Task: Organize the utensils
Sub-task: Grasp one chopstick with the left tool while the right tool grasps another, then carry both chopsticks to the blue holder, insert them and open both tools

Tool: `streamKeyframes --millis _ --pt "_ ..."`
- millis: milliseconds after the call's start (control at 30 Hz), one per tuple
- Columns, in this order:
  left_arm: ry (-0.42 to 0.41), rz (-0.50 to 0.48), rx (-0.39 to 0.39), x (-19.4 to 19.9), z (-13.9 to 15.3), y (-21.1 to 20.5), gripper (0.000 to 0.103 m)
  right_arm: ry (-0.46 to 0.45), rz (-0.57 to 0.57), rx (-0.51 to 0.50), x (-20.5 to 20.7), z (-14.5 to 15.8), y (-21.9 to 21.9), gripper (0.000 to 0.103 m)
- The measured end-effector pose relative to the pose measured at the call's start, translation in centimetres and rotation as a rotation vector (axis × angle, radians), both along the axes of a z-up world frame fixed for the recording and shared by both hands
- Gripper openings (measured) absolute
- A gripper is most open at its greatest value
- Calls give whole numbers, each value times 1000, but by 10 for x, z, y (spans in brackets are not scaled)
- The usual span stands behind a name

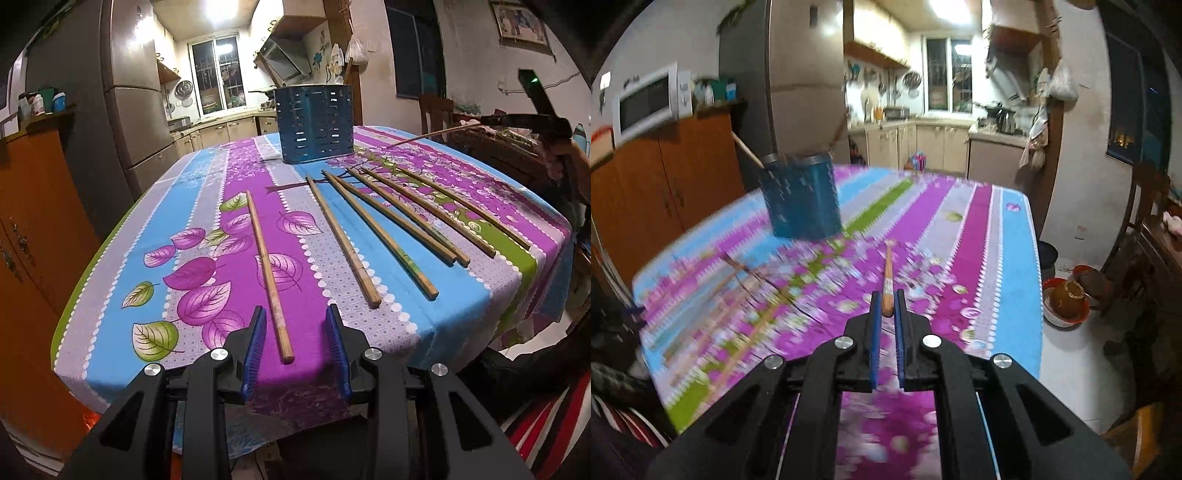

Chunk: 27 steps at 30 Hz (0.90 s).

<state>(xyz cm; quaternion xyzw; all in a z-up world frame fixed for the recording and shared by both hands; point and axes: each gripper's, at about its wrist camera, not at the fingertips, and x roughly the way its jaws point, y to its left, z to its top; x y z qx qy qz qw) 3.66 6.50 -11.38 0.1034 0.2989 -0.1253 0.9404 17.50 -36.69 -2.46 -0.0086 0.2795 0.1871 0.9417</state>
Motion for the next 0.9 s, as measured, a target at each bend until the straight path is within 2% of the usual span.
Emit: streamKeyframes --millis 233,433,500,567,600,800,900 --pt "-52 -1 9 -9 -2 0 35 -70 -40 56 -30 11 27 5" --pt "-58 29 -19 -16 -4 9 34 -116 -89 101 -52 18 42 5" --pt "-59 26 -31 -18 -5 12 29 -134 -108 109 -58 20 46 5" --pt "-57 11 -49 -18 -5 12 15 -142 -120 126 -62 21 48 5" --pt "-63 9 -46 -18 -6 11 11 -148 -130 131 -64 22 50 5" --pt "-82 12 -59 -18 -6 16 8 -183 -155 134 -70 30 62 5" --pt "-111 7 -80 -19 6 21 8 -203 -145 119 -71 37 71 5"
